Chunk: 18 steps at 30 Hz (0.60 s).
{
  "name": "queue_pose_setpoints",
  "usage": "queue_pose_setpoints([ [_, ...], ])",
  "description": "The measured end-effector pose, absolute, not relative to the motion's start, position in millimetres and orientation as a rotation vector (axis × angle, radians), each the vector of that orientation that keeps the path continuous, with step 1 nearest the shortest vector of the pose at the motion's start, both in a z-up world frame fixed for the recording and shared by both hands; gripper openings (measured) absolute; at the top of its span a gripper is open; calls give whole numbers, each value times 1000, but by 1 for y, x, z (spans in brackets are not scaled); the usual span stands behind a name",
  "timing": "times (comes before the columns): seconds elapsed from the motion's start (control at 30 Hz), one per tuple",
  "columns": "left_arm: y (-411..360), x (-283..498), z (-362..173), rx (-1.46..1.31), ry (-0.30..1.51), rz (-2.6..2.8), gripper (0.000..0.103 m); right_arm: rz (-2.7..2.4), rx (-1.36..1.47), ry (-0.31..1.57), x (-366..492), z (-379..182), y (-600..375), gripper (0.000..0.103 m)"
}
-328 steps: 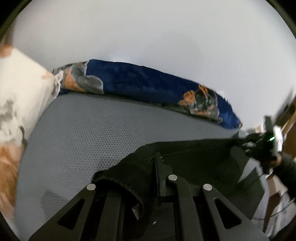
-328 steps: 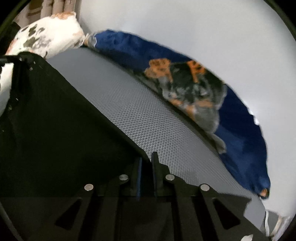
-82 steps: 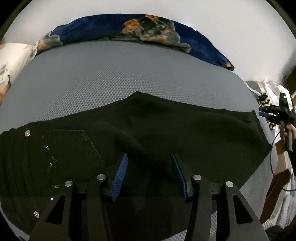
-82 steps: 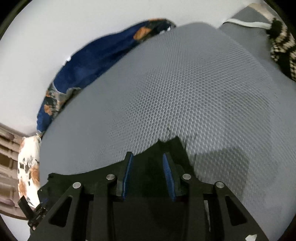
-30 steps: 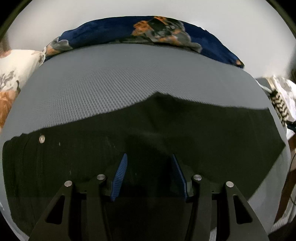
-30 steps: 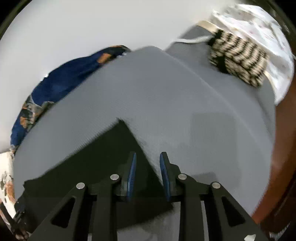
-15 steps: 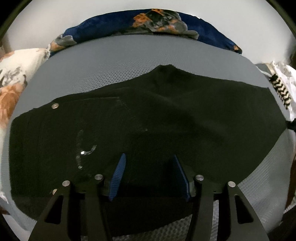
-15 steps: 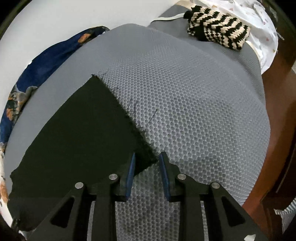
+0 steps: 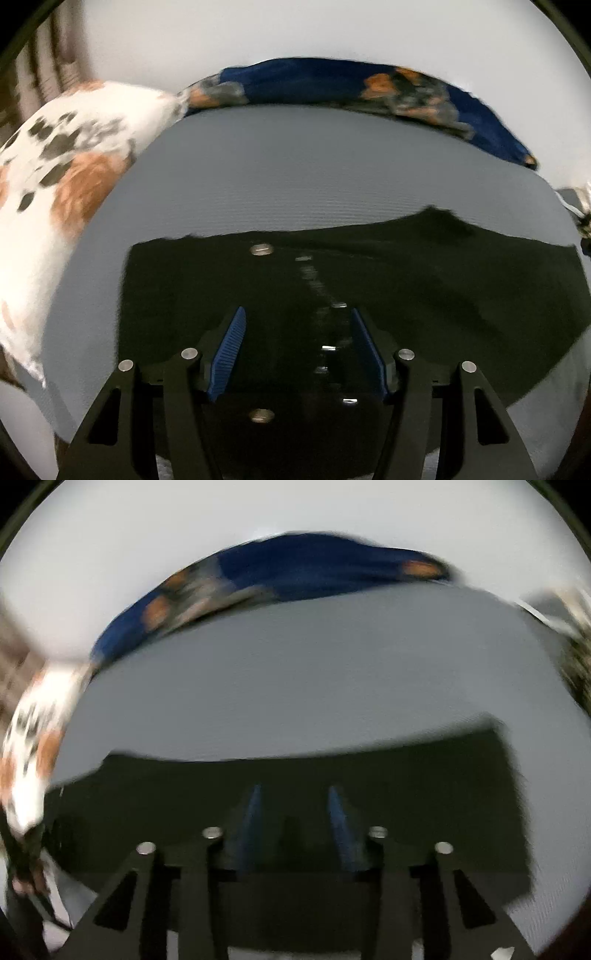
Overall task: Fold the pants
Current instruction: 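Release the hem with the right gripper and move both grippers back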
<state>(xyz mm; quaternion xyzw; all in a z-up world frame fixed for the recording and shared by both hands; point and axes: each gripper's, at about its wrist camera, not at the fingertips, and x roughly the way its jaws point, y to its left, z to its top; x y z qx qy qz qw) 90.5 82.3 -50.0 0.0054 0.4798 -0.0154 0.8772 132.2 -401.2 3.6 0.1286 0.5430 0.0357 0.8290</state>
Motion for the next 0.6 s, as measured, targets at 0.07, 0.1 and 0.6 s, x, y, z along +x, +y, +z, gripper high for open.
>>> queue_pose_setpoints([
  [0.07, 94, 92, -57, 18, 1026, 6, 60, 186, 211, 1182, 155, -5, -356, 40],
  [0.1, 100, 93, -63, 25, 1045, 29, 60, 241, 203, 1194, 162, -10, -338, 40],
  [0.6, 124, 88, -80, -20, 1135, 5, 61, 748, -23, 1371, 222, -59, -121, 41],
])
